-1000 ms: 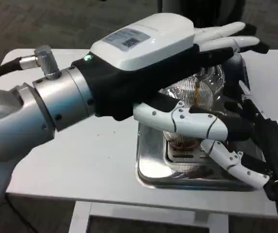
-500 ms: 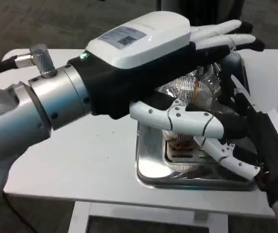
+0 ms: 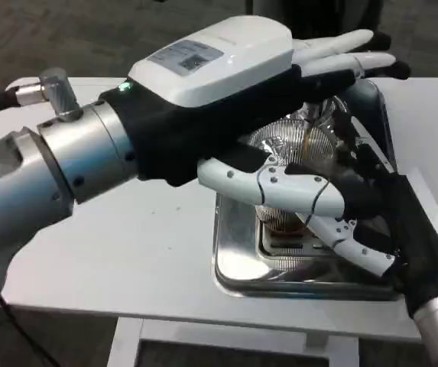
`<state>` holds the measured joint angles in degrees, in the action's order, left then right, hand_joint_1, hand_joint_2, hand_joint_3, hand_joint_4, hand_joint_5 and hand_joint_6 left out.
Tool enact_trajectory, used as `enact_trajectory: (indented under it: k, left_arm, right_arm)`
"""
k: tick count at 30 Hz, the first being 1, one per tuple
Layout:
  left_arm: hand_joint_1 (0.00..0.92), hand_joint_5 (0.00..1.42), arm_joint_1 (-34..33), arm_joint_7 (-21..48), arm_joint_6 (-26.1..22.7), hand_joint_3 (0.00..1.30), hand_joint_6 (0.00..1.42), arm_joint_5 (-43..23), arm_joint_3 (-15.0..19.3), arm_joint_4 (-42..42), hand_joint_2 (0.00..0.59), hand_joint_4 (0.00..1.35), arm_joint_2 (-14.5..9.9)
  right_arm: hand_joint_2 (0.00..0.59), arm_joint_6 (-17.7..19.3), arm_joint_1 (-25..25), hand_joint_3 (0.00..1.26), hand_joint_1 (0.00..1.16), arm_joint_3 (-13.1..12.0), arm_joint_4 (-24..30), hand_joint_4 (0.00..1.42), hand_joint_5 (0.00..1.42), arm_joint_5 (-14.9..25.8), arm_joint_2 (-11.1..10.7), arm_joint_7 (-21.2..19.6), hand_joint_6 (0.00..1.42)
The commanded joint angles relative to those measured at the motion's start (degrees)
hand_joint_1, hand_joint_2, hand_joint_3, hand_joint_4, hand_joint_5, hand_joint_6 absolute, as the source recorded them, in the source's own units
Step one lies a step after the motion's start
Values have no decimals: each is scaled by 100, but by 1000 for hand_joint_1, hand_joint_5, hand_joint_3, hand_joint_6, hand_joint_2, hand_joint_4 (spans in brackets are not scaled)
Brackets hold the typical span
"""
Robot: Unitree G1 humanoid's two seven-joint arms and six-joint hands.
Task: Grasp the cup under the faucet to collect the drink, then remove the cup.
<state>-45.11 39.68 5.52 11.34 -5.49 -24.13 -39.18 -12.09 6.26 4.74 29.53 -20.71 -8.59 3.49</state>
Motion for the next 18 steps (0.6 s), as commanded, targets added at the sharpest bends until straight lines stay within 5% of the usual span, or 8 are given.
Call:
enact_trajectory:
  k: [1, 18]
  left_arm:
    - [0, 62, 165, 146, 80, 118, 124, -46, 1, 72, 104, 17, -134]
    - [0, 62, 172, 86, 285, 118, 124, -98, 9, 372, 104, 17, -131]
  right_arm:
    - [283, 19, 61, 55, 528, 43, -86, 54, 133, 2, 86, -81, 212]
    - [283, -73, 225, 64, 526, 69, -193, 59, 133, -38, 175, -107, 212]
